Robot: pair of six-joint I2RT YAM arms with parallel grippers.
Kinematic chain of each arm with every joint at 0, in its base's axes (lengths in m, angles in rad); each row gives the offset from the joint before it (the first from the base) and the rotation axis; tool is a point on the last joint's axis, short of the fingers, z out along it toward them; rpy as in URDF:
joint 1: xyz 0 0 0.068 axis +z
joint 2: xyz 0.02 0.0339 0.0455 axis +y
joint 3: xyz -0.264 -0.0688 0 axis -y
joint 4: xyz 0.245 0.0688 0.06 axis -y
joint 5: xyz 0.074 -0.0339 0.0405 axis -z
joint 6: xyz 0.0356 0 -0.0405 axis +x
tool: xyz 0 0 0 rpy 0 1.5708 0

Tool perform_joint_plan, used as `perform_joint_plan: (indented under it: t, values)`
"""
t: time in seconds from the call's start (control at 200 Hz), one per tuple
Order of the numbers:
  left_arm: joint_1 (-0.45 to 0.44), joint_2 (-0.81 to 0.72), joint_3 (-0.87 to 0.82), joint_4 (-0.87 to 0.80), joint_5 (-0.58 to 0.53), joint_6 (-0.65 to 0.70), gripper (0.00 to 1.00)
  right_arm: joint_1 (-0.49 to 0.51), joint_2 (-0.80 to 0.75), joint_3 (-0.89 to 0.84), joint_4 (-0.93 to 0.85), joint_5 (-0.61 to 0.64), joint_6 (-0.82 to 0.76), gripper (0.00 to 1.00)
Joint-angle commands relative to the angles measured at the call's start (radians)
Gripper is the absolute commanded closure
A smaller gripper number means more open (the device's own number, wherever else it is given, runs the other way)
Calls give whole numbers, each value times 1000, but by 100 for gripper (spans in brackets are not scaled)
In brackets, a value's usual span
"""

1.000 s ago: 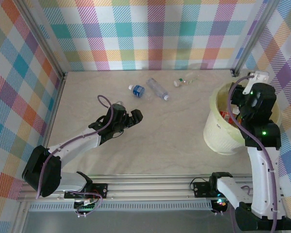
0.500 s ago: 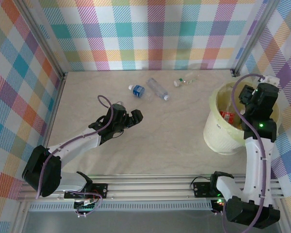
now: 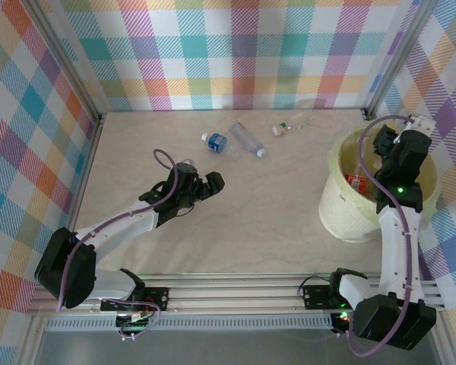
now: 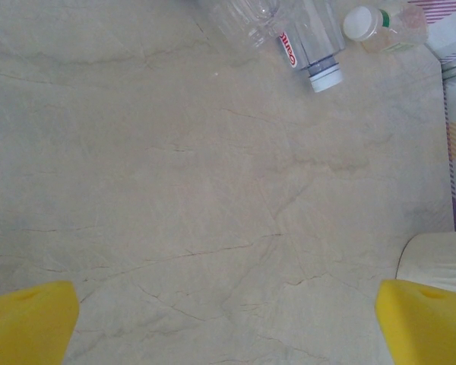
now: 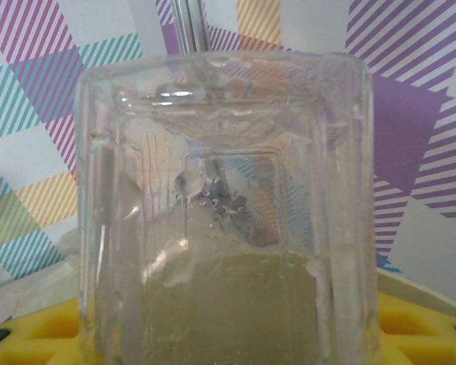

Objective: Put the plastic bottles in the bin

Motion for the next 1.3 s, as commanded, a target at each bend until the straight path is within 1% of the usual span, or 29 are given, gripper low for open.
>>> perform_joint_plan:
  t: [0.0,0.07,0.16,0.18,0.205,0.215,0.34,0.475,0.595,0.68,0.75,0.82,0.895,0.925,1.04,1.215,1.295]
  values:
    - [-10,-32,-14,11,-12,7,0,-10,2,12,61,-62,10,34]
    - [-8,-37,-20,9,-13,8,0,-9,-2,26,24,-74,6,21]
    - [-10,-42,-26,9,-15,8,0,-10,-18,34,-23,-79,5,16]
    - [-10,-42,-27,9,-15,8,0,-10,-24,35,-29,-83,5,13]
    - [-10,-43,-29,7,-16,8,0,-10,-32,36,-41,-85,8,2]
    - [-10,-42,-28,8,-15,8,0,-10,-35,36,-48,-86,9,0]
    - [-10,-37,-30,12,-19,9,0,-10,-72,44,-104,-101,23,0]
    - [-10,-19,-26,22,-19,10,0,-9,-81,109,-228,-165,45,0]
    - [-9,7,-14,30,-10,11,0,-10,-69,176,-366,-261,97,0]
    - [-10,19,-5,35,2,14,0,-9,-65,203,-421,-340,120,0]
    - [-10,22,-3,33,4,18,0,-10,-64,225,-455,-371,132,0]
    - [-10,21,0,26,2,24,0,-9,-63,246,-489,-347,128,0]
    - [-10,18,0,16,-6,32,0,-10,-35,278,-550,-235,117,0]
    - [-10,18,-2,13,-7,32,0,-17,-14,290,-571,-216,108,0]
    - [-9,17,-2,5,-10,36,0,-68,87,346,-649,-290,102,0]
    - [-10,11,-4,-5,-20,40,0,-116,172,388,-667,-240,105,0]
    - [-10,9,-7,-7,-28,43,0,-131,207,402,-677,-279,104,0]
